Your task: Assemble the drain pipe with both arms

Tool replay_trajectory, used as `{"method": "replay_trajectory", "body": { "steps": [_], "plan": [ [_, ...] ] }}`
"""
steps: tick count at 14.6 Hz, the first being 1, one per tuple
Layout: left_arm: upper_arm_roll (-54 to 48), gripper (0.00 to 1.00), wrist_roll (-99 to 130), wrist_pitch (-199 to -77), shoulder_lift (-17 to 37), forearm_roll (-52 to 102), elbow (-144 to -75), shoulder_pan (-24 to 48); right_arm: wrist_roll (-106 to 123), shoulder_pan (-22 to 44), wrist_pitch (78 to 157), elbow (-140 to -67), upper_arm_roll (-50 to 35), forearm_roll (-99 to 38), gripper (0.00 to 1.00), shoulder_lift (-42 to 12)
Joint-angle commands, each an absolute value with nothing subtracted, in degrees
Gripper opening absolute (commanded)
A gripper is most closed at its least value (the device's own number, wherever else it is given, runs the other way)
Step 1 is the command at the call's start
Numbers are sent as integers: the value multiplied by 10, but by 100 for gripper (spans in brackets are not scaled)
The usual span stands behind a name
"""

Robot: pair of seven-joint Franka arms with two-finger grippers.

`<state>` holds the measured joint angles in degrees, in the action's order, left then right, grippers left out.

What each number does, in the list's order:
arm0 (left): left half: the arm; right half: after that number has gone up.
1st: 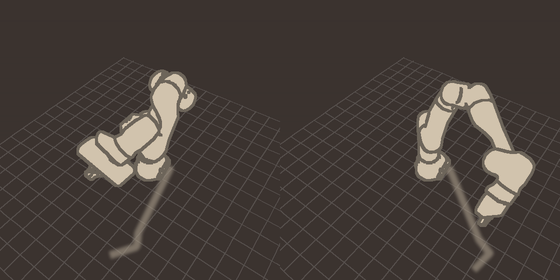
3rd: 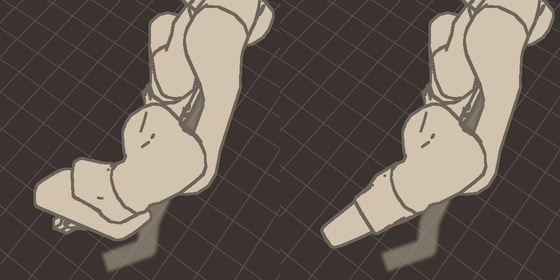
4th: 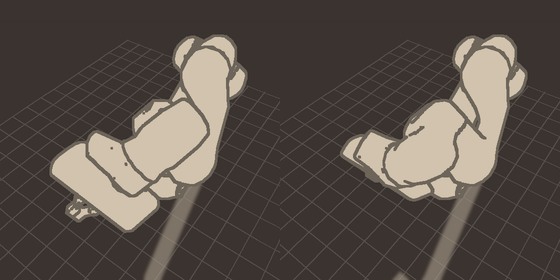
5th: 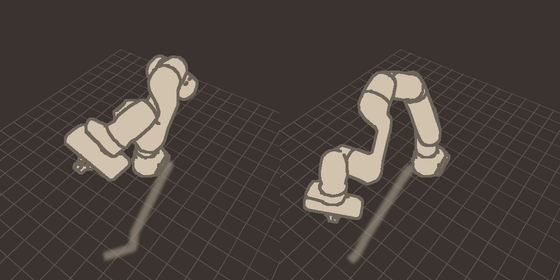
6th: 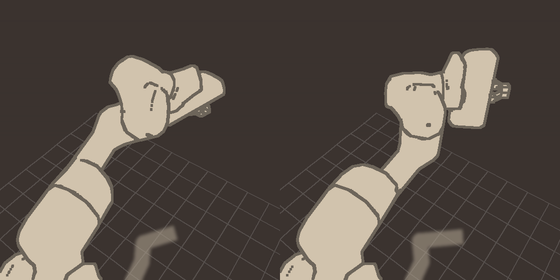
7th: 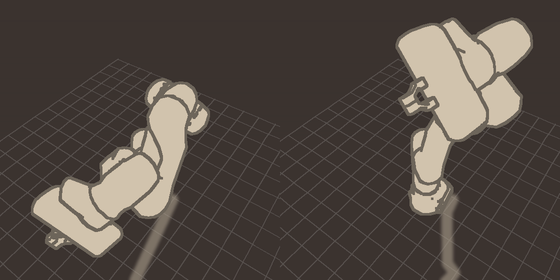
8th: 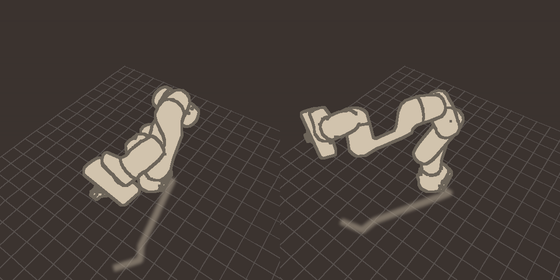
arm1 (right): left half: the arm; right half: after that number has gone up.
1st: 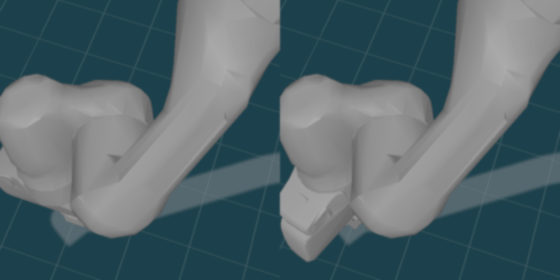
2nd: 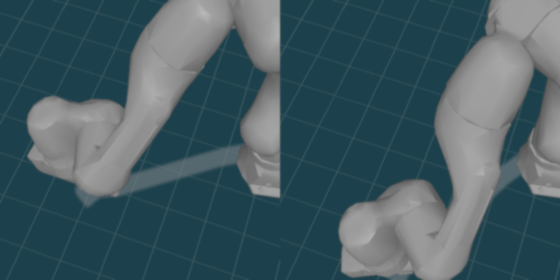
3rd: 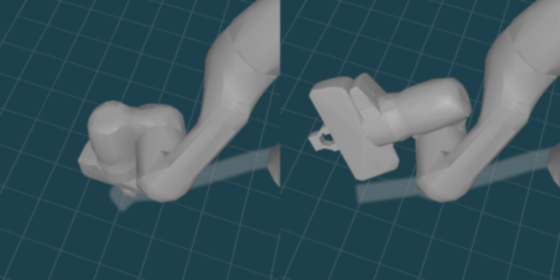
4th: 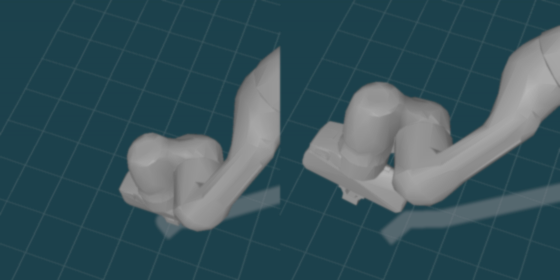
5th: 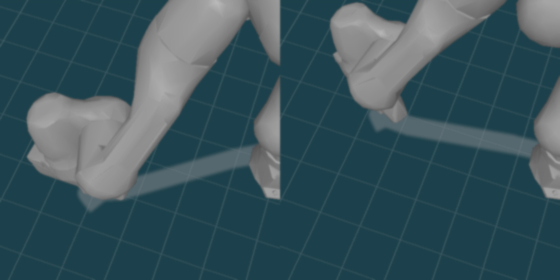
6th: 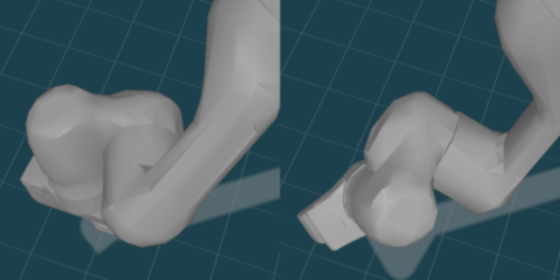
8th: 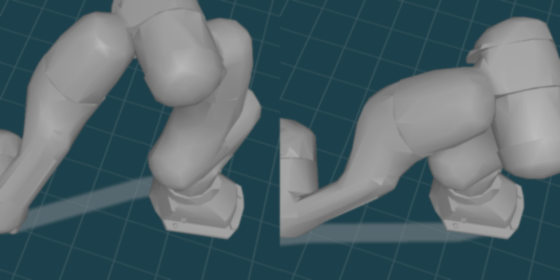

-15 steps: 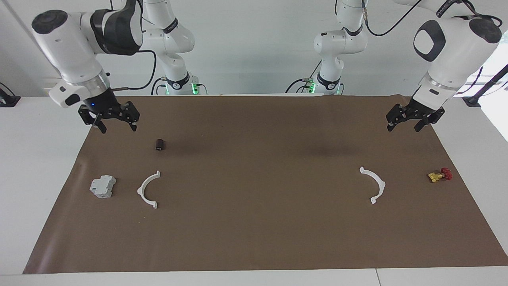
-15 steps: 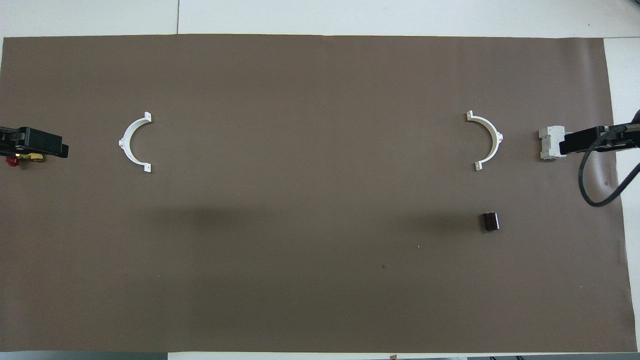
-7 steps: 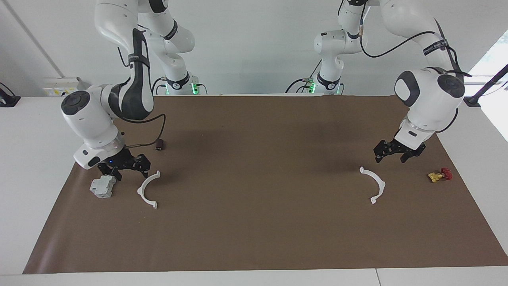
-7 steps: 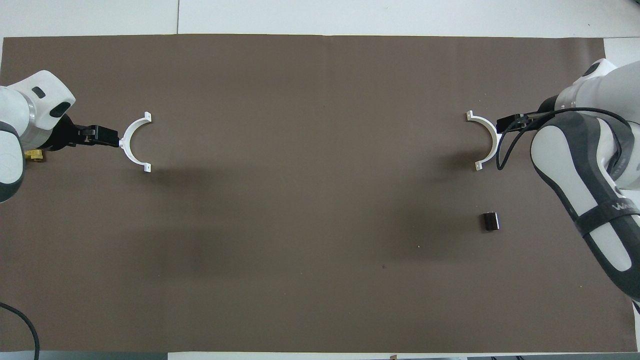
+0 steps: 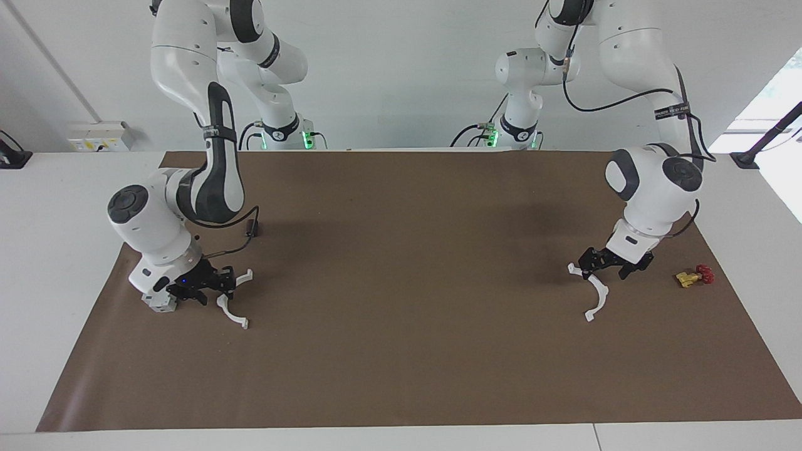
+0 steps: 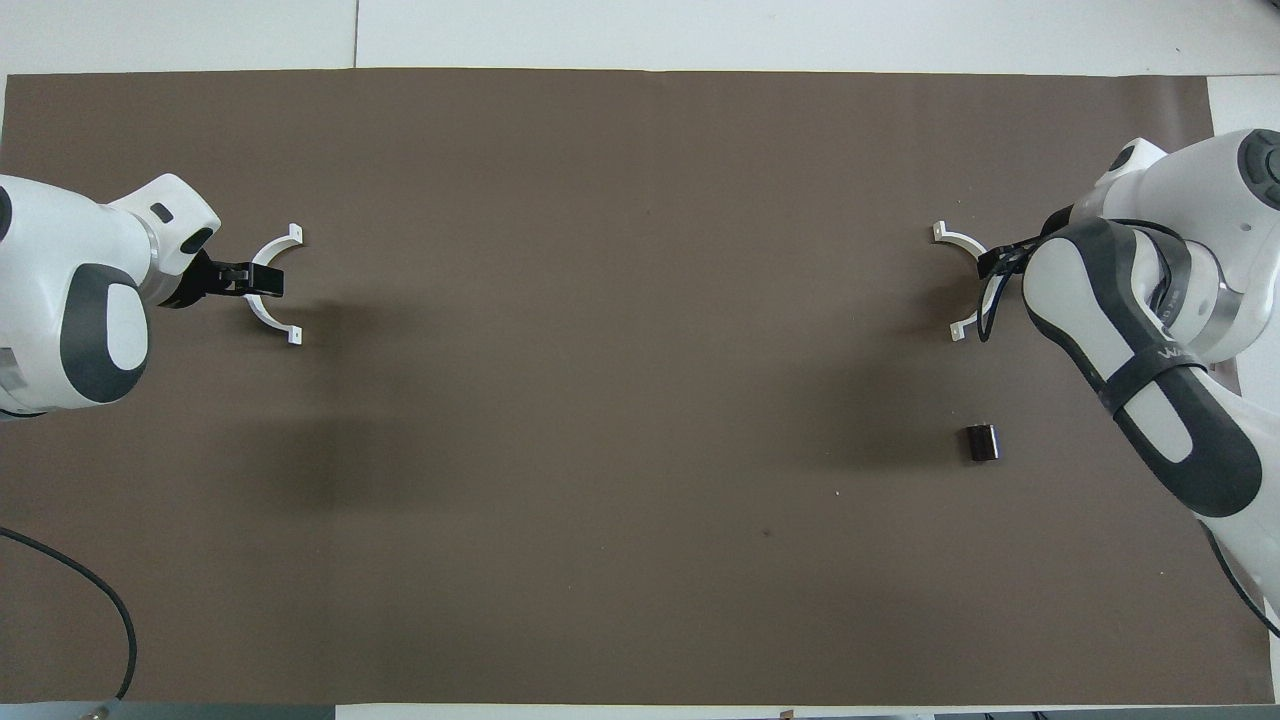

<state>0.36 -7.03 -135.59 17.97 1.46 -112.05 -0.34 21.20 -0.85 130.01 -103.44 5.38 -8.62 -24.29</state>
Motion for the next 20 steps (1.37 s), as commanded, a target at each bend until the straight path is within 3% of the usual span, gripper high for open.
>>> {"method": "replay_trajectory", "body": {
  "steps": [1, 6, 8, 9, 10, 11, 12, 15, 18, 20],
  "plan": [
    [6, 99, -86, -1384, 192, 10, -1125, -10, 233, -12, 1320, -1039, 51, -101, 52, -251],
    [6, 99, -91, -1411, 207, 10, -1125, -19, 234, -11, 1332, -1048, 51, -101, 46, -255],
    [6, 87, -91, -1410, 207, 10, -1125, -18, 234, -11, 1333, -1056, 51, -101, 44, -253],
    [6, 62, -90, -1408, 207, 10, -1125, -18, 233, -10, 1334, -1061, 51, -101, 42, -251],
    [6, 18, -87, -1402, 206, 10, -1125, -18, 234, -11, 1339, -1062, 51, -101, 40, -251],
    [6, 0, -89, -1392, 206, 10, -1124, -18, 234, -11, 1344, -1067, 51, -101, 38, -250],
    [6, 0, -90, -1392, 206, 11, -1123, -18, 234, -10, 1344, -1070, 51, -101, 35, -250],
    [5, 0, -89, -1391, 205, 10, -1123, -18, 231, -10, 1338, -1064, 48, -101, 0, -250],
    [6, 0, -88, -1390, 200, 10, -1121, -18, 229, -11, 1312, -1043, 43, -101, 0, -250],
    [6, 0, -87, -1388, 194, 10, -1119, -18, 199, -9, 1225, -976, 36, -101, 0, -254]
  ]
}}
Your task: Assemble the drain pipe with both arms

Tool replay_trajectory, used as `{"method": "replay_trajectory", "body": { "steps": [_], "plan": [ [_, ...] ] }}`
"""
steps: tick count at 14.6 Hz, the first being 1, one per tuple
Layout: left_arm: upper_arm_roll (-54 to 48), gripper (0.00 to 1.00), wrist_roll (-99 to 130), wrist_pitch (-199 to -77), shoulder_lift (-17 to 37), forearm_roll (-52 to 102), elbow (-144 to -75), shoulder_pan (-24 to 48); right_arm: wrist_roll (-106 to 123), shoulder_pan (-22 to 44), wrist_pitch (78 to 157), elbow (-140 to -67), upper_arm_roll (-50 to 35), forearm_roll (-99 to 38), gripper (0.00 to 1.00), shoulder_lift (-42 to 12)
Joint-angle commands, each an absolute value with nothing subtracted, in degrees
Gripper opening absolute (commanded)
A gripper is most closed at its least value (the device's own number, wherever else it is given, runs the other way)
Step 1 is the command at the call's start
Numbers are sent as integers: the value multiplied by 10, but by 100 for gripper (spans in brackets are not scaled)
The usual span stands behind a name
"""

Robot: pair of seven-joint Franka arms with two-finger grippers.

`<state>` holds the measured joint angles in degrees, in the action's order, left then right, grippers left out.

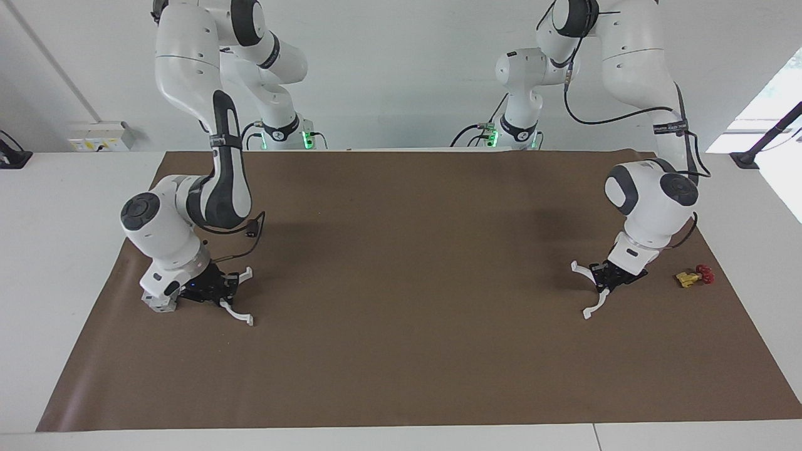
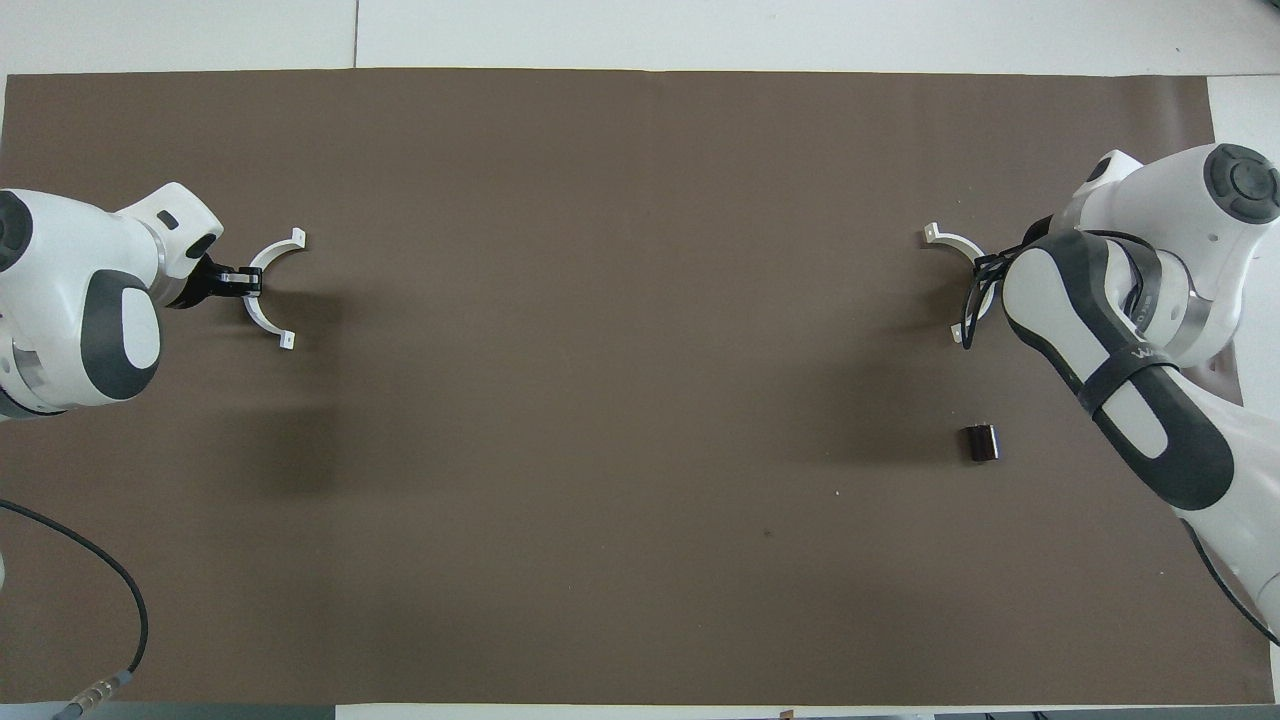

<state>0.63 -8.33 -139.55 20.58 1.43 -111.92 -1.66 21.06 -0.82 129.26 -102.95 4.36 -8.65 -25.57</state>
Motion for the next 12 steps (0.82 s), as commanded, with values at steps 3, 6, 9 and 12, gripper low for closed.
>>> {"method": "replay_trajectory", "body": {
  "steps": [3, 6, 9, 12],
  "plan": [
    [8, 0, -85, -1369, 171, 11, -1115, -18, 111, 45, 1159, -933, 35, -91, 0, -248],
    [9, 0, -83, -1319, 152, 11, -1093, -18, 48, 79, 1115, -900, 35, -89, 0, -249],
    [10, 0, -83, -1273, 136, 11, -1072, -18, -16, 112, 1106, -897, 35, -89, 0, -247],
    [11, 0, -83, -1262, 120, 11, -1072, -20, -46, 129, 1108, -897, 34, -89, 0, -247]
  ]
}}
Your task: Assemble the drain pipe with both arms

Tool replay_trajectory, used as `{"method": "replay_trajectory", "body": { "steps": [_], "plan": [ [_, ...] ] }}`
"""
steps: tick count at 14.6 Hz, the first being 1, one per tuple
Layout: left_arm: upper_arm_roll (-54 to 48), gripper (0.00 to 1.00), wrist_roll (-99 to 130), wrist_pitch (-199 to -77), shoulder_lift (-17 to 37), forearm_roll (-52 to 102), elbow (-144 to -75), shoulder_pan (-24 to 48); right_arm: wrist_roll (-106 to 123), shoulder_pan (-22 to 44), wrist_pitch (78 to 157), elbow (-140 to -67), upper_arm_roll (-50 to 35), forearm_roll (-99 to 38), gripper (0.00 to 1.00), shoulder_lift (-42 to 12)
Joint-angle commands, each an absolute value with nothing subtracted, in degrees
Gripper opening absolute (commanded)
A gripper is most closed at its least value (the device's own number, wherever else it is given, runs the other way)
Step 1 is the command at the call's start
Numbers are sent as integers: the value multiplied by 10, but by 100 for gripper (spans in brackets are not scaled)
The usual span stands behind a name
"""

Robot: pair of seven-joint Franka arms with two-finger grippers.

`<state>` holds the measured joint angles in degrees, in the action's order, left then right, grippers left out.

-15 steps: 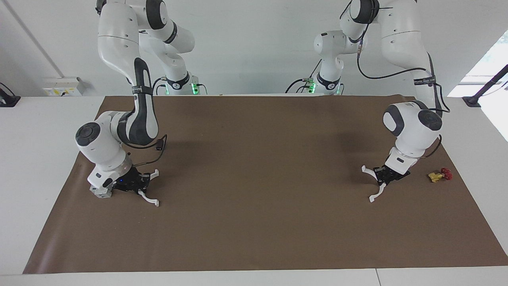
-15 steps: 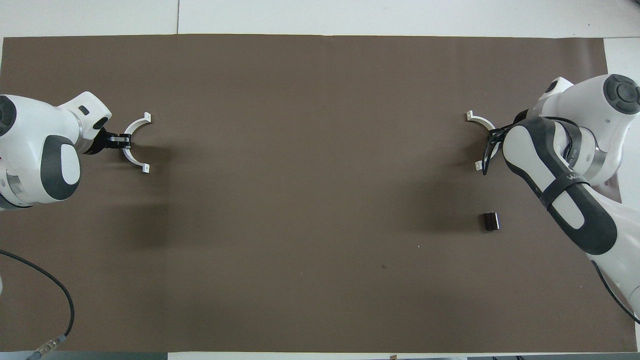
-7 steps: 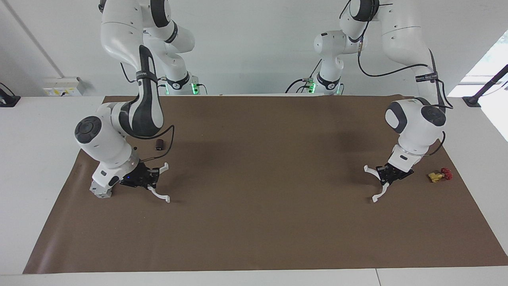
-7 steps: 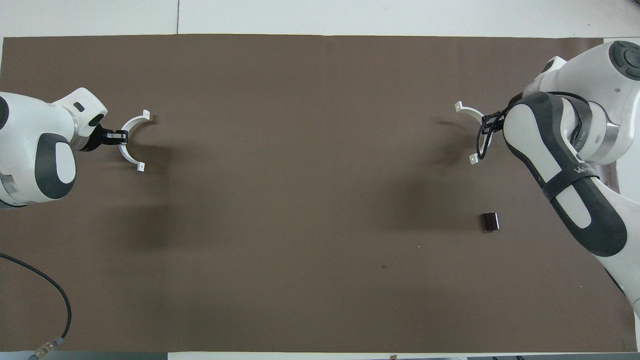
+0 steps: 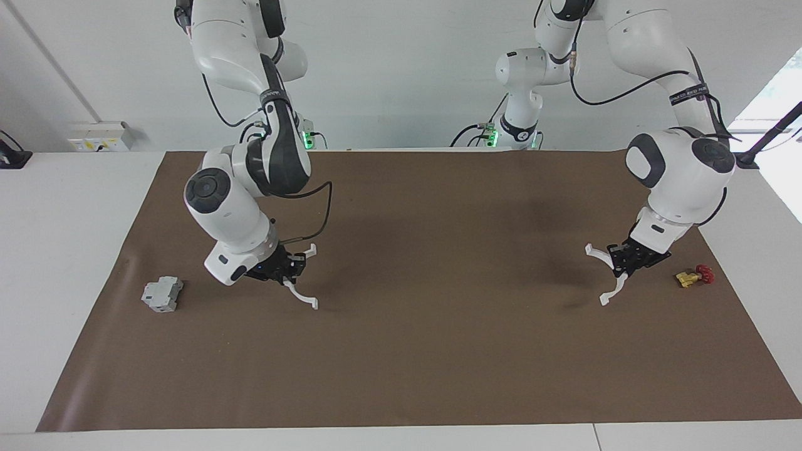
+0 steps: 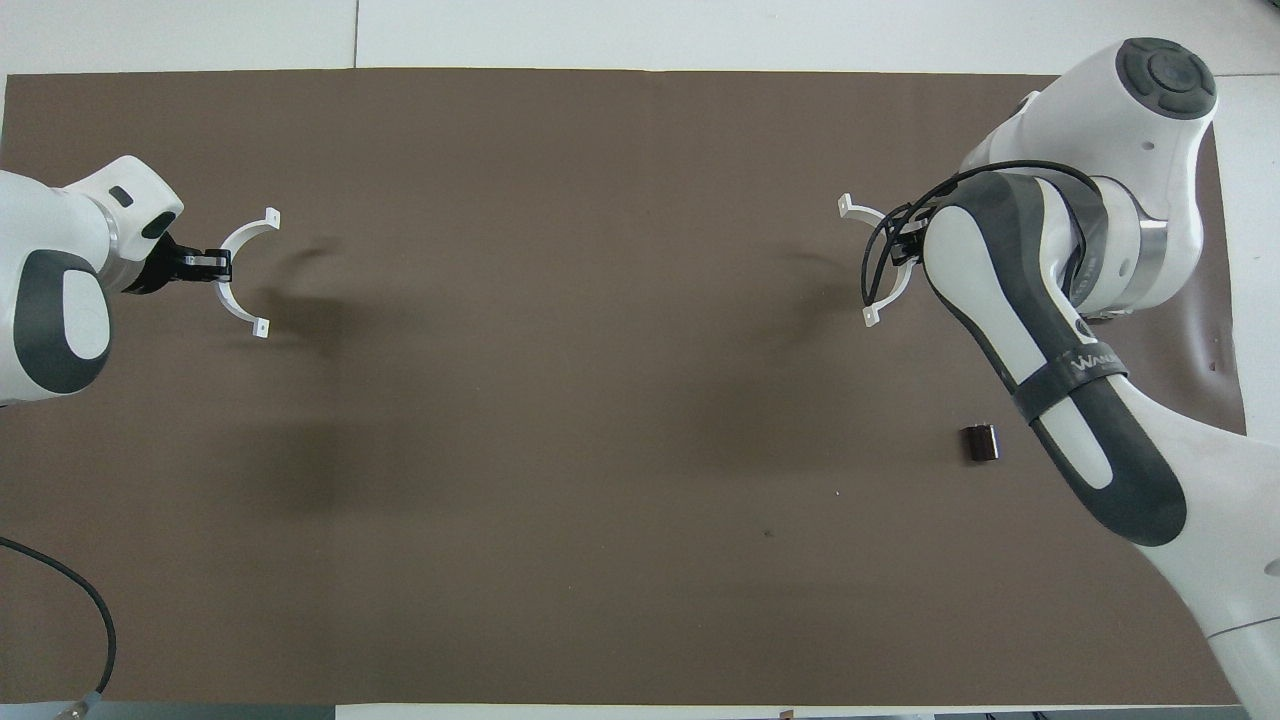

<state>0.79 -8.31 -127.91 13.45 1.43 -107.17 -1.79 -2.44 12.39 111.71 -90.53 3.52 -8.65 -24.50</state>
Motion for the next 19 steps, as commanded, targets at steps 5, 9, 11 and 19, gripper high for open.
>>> {"method": "replay_trajectory", "body": {
  "steps": [5, 9, 11, 19],
  "plan": [
    [11, 0, -83, -1250, 114, 10, -1072, -20, -97, 155, 1121, -897, 33, -91, 0, -249],
    [11, 0, -83, -1251, 114, 10, -1073, -20, -247, 262, 1179, -895, 34, -88, 0, -271],
    [11, 0, -83, -1251, 113, 10, -1073, -20, -300, 304, 1211, -861, 34, -85, 0, -304],
    [10, 0, -83, -1255, 113, 10, -1078, -19, -308, 360, 1303, -899, 34, -24, 0, -337]
  ]
}}
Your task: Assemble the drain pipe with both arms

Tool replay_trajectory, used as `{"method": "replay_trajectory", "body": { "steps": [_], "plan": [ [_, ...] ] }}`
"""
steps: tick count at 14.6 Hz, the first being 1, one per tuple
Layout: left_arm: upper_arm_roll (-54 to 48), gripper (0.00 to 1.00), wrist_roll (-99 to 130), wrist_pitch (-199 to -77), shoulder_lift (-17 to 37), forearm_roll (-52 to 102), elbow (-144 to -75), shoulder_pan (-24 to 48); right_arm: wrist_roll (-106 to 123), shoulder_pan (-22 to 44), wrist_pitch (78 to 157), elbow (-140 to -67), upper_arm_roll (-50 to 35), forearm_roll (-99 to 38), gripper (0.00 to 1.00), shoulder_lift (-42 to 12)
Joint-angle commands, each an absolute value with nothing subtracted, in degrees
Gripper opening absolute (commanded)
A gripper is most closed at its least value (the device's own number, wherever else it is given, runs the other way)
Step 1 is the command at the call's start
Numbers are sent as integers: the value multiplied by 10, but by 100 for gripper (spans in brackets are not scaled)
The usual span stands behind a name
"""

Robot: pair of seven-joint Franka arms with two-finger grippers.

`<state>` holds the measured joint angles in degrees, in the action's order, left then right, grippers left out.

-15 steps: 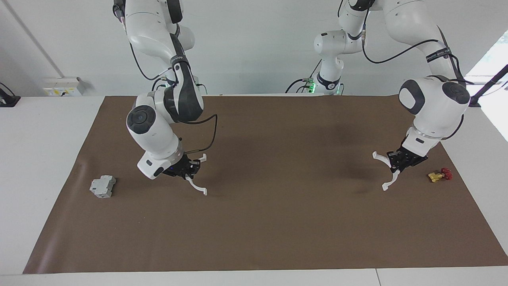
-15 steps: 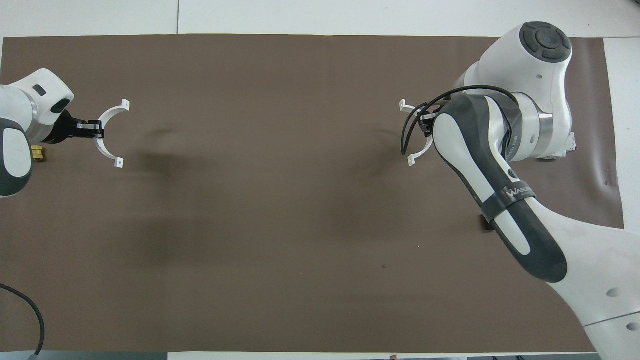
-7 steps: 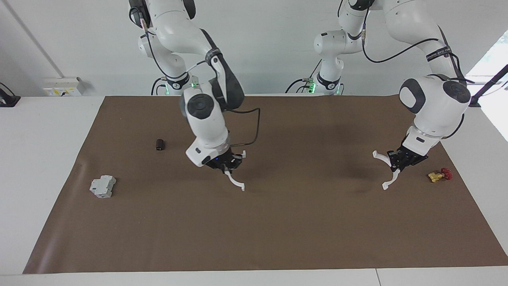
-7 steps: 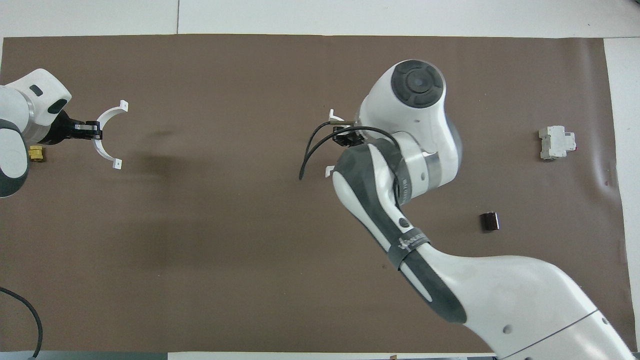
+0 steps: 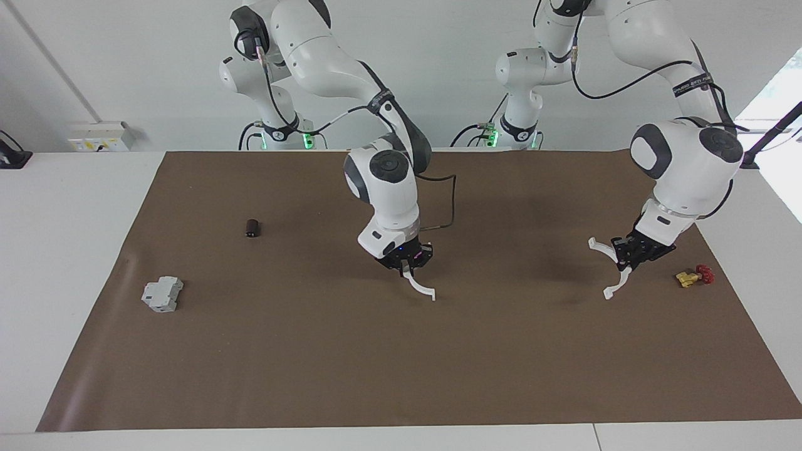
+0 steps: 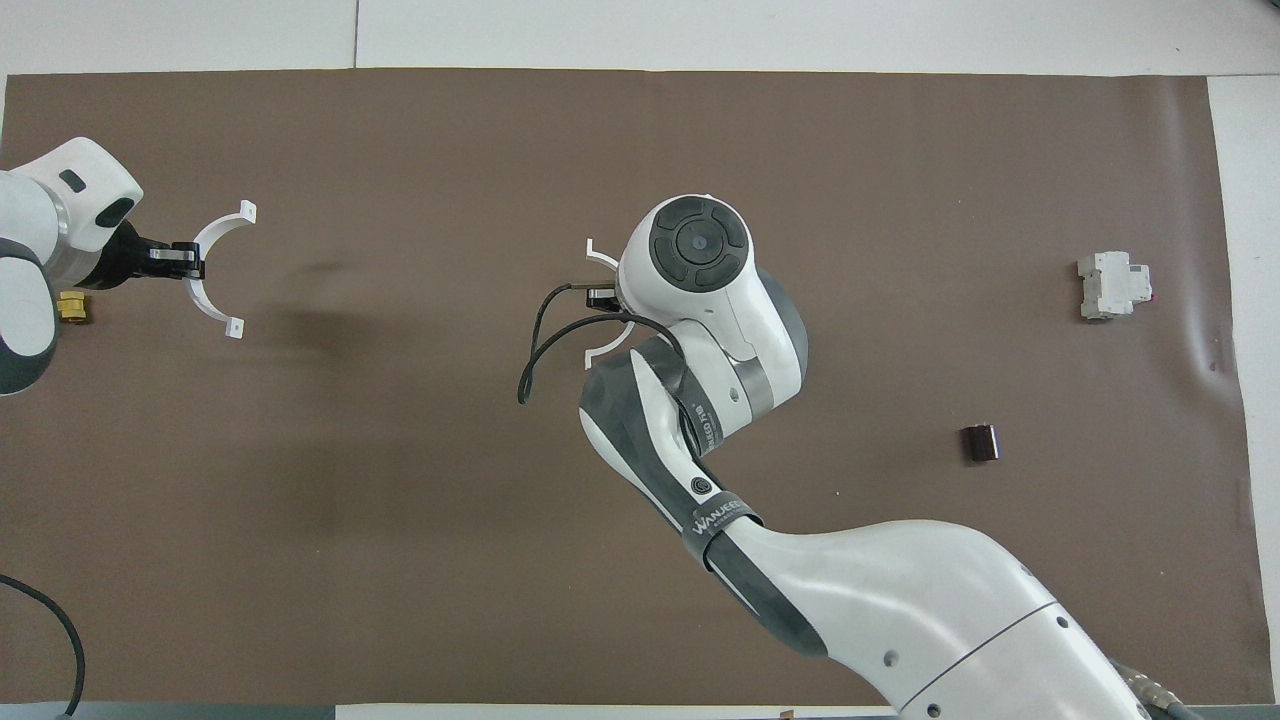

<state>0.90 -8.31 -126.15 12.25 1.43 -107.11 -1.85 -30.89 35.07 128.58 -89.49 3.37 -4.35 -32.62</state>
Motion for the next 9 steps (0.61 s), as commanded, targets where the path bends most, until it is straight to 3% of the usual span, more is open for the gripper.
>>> {"method": "replay_trajectory", "body": {
  "steps": [1, 7, 8, 9],
  "plan": [
    [10, 0, -83, -1256, 113, 10, -1078, -19, -306, 360, 1308, -898, 34, -21, 0, -342],
    [10, 0, -83, -1257, 113, 10, -1079, -17, -279, 361, 1310, -903, 33, -20, 0, -352],
    [10, 0, -83, -1257, 113, 10, -1079, -17, -279, 362, 1310, -903, 33, -20, 4, -352],
    [10, 0, -82, -1257, 113, 10, -1079, -17, -278, 361, 1310, -903, 33, -20, 18, -352]
  ]
}}
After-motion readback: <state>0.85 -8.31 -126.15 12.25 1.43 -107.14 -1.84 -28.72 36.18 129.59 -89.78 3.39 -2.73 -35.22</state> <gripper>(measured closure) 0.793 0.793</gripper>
